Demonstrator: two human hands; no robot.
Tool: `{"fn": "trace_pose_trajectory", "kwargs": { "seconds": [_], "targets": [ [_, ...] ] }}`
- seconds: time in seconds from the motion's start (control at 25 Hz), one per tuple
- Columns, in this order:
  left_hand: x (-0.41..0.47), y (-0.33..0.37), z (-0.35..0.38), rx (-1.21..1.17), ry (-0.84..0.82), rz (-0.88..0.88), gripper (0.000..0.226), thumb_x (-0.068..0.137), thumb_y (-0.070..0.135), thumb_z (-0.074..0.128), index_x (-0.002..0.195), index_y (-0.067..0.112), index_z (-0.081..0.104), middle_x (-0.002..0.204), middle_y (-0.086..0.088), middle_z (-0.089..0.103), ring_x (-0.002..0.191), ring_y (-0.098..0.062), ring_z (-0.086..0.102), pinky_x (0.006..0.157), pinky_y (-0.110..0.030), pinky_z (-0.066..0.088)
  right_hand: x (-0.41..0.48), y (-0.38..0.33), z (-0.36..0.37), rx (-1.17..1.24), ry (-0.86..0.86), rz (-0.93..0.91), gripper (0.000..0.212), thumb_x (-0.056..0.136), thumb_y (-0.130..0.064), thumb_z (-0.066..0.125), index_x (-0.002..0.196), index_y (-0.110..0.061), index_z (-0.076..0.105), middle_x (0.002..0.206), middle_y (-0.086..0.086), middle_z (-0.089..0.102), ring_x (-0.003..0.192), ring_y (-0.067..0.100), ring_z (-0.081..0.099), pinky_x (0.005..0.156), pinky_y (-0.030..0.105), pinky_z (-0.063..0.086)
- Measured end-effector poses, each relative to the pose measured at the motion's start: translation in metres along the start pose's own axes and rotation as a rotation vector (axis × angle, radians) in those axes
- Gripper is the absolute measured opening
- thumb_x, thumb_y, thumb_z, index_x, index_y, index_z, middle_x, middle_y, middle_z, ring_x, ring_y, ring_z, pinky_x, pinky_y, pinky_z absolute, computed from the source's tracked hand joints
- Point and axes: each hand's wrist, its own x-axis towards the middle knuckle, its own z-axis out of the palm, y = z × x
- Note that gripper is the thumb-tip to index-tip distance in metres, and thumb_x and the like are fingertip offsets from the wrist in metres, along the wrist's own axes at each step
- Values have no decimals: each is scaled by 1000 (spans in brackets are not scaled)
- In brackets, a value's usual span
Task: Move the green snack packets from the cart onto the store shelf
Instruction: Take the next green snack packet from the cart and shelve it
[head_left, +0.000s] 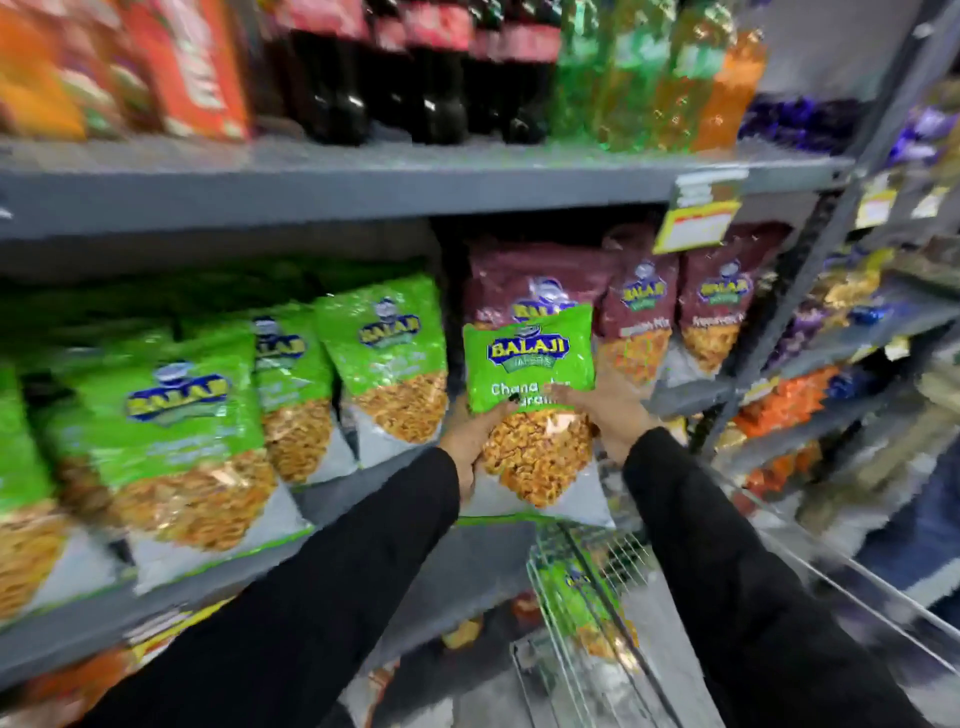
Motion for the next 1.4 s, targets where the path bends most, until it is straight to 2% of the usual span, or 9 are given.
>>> {"fn": "trace_pose_trajectory", "kwargs": {
  "seconds": [0.12, 0.24, 0.32, 0.4, 0.56, 0.68, 0.92, 1.24, 1.4],
  "targets": [
    [-3, 17, -61, 173, 212, 139, 70, 79, 13, 71, 138, 7, 35, 126, 0, 50, 110, -21, 55, 69, -17, 49, 12, -11, 66, 7, -104, -74, 46, 68, 12, 68, 110, -2, 56, 95, 8, 73, 86, 17, 66, 85, 33, 54],
    [-1, 22, -111, 232, 369, 183, 67, 74, 7, 75, 132, 1, 42, 129, -9, 55, 107, -21, 57, 68, -11, 52, 28, -4, 119, 7, -161, -74, 49, 65, 19, 66, 104, -9, 54, 85, -2, 72, 72, 6, 67, 68, 15, 55],
    [-6, 24, -132, 224, 417, 146, 75, 71, 4, 76, 136, 1, 38, 136, -18, 52, 114, -25, 55, 93, -28, 49, 36, 4, 145, -52, -196, -63, 59, 59, 12, 75, 111, -6, 53, 108, 17, 66, 95, 23, 65, 88, 31, 54],
    [-9, 23, -141, 289, 454, 102, 78, 75, 3, 73, 140, 1, 31, 142, -18, 45, 121, -25, 50, 101, -32, 40, 42, 12, 159, -95, -225, -53, 73, 54, 7, 78, 119, -6, 49, 120, 19, 61, 110, 29, 59, 102, 49, 45],
    [-3, 18, -145, 373, 515, 59, 91, 79, 15, 71, 147, 5, 11, 155, -15, 22, 142, -28, 25, 115, -39, 24, 53, 15, 169, -177, -264, -25, 76, 56, 0, 81, 124, -8, 46, 119, 10, 60, 111, 24, 57, 103, 44, 44],
    [2, 13, -141, 389, 550, 47, 91, 80, 19, 71, 147, 7, 11, 155, -14, 23, 142, -29, 25, 116, -41, 24, 57, 17, 167, -186, -278, -9, 80, 57, -5, 82, 127, -10, 44, 127, 16, 59, 116, 27, 56, 103, 45, 44],
    [8, 7, -122, 462, 675, 278, 100, 75, 6, 73, 148, 9, 5, 158, -9, 10, 146, -23, 10, 122, -39, 13, 49, 21, 153, -222, -197, 0, 75, 69, -2, 75, 132, -8, 35, 117, 7, 46, 113, 19, 44, 99, 38, 44],
    [0, 12, -109, 748, 723, 337, 107, 78, 20, 71, 148, 11, -10, 159, -10, -7, 147, -26, -2, 119, -42, 8, 41, 27, 122, -164, -154, 42, 67, 74, -5, 71, 131, -8, 36, 118, 22, 58, 98, 22, 55, 71, 23, 48],
    [-5, 14, -80, 865, 750, 567, 97, 78, 27, 68, 148, 9, 4, 159, -11, 2, 147, -28, -3, 118, -47, 5, 37, 28, 104, -161, -97, 56, 62, 76, -9, 71, 129, -9, 38, 111, 19, 61, 99, 30, 58, 77, 38, 53]
  ]
}}
